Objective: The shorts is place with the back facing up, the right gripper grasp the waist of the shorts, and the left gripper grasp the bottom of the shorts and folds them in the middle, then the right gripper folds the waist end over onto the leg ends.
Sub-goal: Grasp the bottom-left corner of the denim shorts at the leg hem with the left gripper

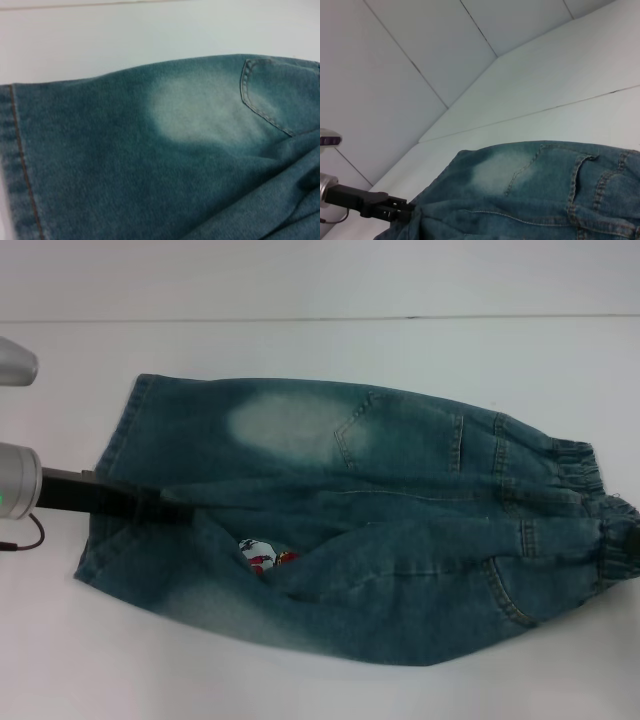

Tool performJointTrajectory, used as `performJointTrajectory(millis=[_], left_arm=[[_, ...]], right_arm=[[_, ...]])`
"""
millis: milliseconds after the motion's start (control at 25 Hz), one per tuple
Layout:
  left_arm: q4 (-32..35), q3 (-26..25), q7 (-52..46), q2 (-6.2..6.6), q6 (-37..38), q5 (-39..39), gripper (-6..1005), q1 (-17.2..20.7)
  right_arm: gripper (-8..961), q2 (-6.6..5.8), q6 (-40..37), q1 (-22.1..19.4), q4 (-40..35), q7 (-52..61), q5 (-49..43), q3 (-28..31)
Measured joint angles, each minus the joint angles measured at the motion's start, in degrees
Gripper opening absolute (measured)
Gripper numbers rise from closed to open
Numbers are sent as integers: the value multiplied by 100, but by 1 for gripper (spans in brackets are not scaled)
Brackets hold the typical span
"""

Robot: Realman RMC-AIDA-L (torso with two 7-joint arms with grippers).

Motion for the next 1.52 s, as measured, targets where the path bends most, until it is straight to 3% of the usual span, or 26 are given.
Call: performJointTrajectory(millis=[920,1120,1240,1520], left_arm=[[-21,27,-126,-6,-10,3,601,-46],[-23,35,-160,9,39,52,437,-55],[-23,83,-179,-2,40,121,201,-62],[-17,169,-210,-17,98,136,41,-65]], right_arm=[[45,0,-27,0,0,-15,23,8],[45,8,-41,0,-7,-20,23,27],[45,14,-52,0,-14,-25,23,23],[45,18,-62,0,-23,-26,23,37]])
